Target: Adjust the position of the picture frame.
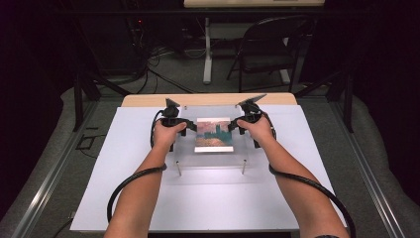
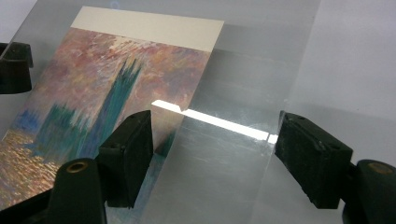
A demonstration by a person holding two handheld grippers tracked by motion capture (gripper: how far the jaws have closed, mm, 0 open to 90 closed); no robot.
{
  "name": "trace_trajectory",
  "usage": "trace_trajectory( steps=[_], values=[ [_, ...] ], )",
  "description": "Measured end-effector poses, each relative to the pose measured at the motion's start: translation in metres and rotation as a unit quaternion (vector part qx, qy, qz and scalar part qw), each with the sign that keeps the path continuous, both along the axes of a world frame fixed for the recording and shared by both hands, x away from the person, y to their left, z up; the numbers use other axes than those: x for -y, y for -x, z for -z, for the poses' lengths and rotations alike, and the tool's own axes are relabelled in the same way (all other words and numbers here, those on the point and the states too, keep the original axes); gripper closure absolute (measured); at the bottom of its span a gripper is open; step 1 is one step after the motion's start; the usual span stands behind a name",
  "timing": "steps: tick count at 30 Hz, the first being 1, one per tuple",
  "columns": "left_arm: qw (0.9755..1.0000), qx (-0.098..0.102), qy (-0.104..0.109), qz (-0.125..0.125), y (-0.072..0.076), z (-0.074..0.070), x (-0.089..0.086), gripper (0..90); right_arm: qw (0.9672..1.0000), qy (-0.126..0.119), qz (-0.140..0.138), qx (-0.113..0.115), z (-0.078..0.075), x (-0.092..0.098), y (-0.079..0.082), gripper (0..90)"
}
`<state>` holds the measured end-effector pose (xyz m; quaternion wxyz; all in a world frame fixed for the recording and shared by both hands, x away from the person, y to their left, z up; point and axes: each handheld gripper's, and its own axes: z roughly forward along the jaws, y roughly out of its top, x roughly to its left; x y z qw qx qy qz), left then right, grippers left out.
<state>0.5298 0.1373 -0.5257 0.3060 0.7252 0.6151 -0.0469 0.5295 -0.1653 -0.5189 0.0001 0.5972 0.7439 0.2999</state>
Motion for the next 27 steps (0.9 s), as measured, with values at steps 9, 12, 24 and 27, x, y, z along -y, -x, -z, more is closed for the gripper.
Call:
trace_trajectory(
  steps=[9,12,24,27],
  values=[
    [1.0,0.0,-0.001,-0.001,0.002,-0.008,-0.001,24.0,0.9999,0.004,-0.003,0.01,-0.007,0.001,0.003,29.6],
    [1.0,0.005,-0.004,-0.001,0.004,-0.012,-0.001,24.1,0.9998,0.007,-0.009,0.015,-0.01,0.001,0.004,30.0],
    [0.9996,0.026,-0.01,0.012,0.017,-0.037,-0.006,31.4,0.9988,0.018,-0.016,0.043,-0.033,0.001,0.018,36.0],
    [0.9993,0.031,-0.011,0.016,0.021,-0.042,-0.008,32.5,0.9983,0.022,-0.018,0.05,-0.039,0.001,0.023,36.4]
  ],
)
